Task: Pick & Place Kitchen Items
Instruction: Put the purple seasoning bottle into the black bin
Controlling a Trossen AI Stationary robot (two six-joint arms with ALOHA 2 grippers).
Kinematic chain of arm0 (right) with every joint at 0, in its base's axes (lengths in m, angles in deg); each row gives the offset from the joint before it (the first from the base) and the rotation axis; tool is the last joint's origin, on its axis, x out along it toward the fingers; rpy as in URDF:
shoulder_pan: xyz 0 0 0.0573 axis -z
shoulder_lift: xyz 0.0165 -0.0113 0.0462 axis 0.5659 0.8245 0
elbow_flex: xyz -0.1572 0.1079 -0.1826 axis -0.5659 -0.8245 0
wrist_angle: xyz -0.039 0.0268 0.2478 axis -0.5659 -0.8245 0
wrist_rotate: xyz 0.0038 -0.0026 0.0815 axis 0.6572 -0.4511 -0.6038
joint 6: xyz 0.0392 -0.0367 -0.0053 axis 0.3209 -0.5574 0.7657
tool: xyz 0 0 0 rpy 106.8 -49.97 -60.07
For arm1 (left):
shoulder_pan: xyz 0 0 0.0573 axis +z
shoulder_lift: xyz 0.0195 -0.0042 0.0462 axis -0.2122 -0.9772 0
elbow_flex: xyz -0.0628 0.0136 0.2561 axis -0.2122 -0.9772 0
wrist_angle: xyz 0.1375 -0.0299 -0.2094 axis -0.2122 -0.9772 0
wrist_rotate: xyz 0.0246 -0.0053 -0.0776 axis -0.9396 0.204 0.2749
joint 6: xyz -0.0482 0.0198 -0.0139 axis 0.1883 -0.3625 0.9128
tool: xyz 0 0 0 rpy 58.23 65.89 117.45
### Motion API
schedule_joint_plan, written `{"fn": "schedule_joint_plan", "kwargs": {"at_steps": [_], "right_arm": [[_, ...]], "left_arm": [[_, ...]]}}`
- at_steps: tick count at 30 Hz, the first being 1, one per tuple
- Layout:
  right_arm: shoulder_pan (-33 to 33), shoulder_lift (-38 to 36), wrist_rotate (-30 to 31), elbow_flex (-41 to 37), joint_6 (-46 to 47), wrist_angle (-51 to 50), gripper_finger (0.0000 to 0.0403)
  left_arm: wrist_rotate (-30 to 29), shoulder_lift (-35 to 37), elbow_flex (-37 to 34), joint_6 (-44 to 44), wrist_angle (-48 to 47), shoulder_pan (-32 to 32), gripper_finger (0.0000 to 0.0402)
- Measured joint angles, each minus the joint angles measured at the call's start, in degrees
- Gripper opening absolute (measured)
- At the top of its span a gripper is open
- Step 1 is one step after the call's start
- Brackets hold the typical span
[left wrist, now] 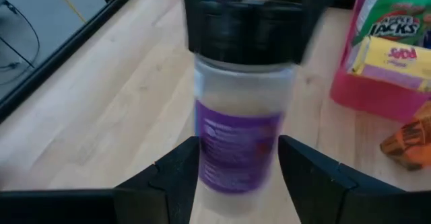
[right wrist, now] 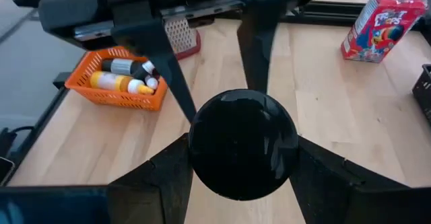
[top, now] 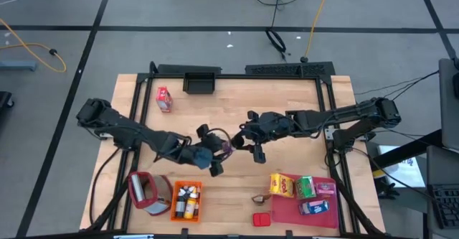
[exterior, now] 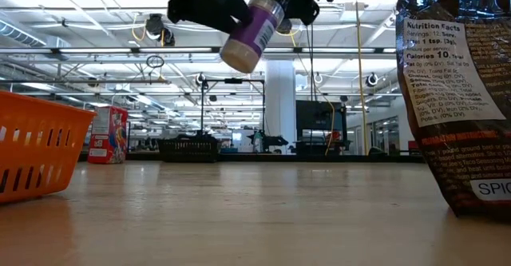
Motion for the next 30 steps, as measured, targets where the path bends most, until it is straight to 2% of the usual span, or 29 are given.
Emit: {"fn": "schedule_joint_plan", "kwargs": {"at_steps": [6, 11, 14, 19, 24, 30], "right_arm": [[0.02, -0.01, 0.13, 0.0, -0.92, 1.27, 0.02], [0.02, -0.03, 0.13, 0.0, -1.72, 2.05, 0.0201], [0.22, -0.14, 0.13, 0.02, -1.79, 1.99, 0.0201], [0.85, -0.06, -0.04, 0.04, -2.39, 2.01, 0.0201], [0.87, -0.06, 1.09, 0.11, -3.0, 1.49, 0.0213], [0.87, -0.29, 5.76, 0.15, -3.91, -1.3, 0.0239]], "left_arm": [[1.77, -0.79, -0.01, -2.63, 2.52, 2.8, 0.0236], [3.18, -1.2, -0.02, -4.61, 5.57, 4.34, 0.0241], [3.35, -1.2, -0.02, -4.64, 6.0, 4.78, 0.0216], [2.98, -1.2, -0.02, -4.55, 6.03, 5.03, 0.0131], [2.31, -1.2, -0.02, -4.5, 5.99, 5.14, 0.0129], [-2.7, -1.2, -0.02, -3.29, 3.64, 5.59, 0.0132]]}}
